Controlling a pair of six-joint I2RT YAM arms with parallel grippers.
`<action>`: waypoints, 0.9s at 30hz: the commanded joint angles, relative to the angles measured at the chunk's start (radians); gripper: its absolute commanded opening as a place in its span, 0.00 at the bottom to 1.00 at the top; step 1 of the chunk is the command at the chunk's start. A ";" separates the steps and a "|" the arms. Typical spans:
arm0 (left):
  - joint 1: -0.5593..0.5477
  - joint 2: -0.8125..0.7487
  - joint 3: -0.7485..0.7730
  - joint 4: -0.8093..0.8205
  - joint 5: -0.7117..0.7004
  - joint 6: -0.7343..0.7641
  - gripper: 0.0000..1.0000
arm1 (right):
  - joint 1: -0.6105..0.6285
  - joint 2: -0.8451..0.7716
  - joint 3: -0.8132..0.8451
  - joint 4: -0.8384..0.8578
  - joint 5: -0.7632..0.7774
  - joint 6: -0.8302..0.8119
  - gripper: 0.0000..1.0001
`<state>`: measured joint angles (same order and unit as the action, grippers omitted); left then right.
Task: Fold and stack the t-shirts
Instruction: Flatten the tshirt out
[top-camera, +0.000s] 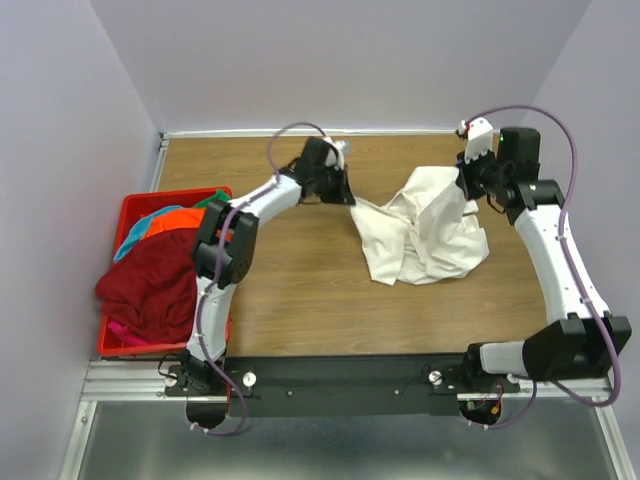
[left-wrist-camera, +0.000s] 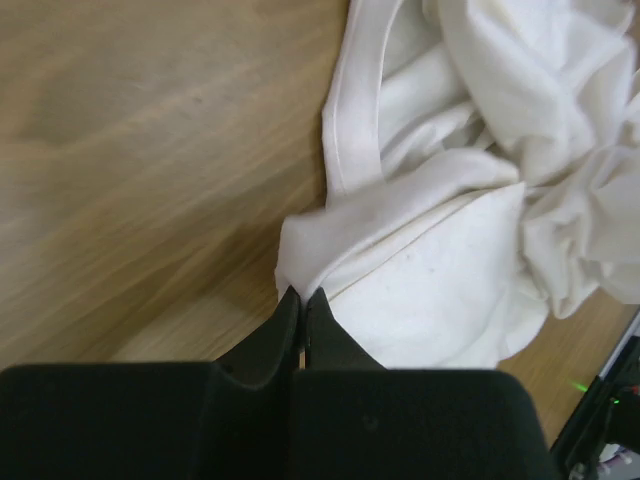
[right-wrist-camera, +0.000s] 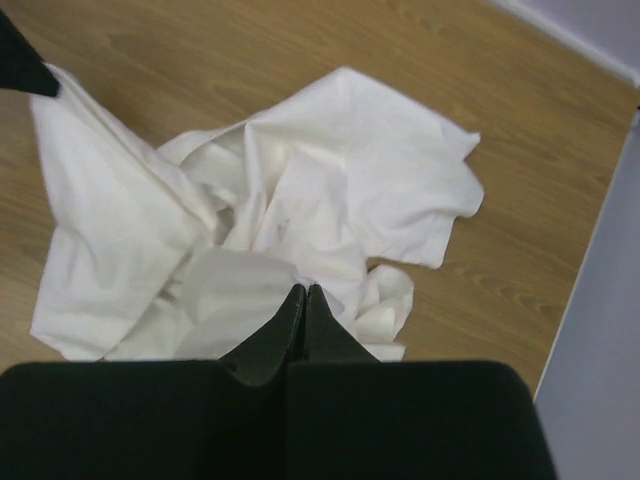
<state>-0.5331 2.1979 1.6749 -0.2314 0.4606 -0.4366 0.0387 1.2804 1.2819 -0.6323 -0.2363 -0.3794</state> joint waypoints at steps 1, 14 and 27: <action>0.152 -0.207 0.127 0.003 0.004 -0.024 0.00 | -0.007 0.105 0.189 0.042 0.028 -0.009 0.00; 0.329 -0.633 0.461 -0.143 0.041 0.028 0.00 | -0.141 0.114 0.777 0.043 0.083 0.030 0.01; 0.334 -1.349 -0.637 -0.220 -0.099 -0.051 0.01 | -0.174 -0.479 -0.197 -0.023 0.340 -0.219 0.01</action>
<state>-0.2047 0.9329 1.2911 -0.3286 0.4007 -0.4309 -0.1310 0.8829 1.2827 -0.5701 -0.0353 -0.4938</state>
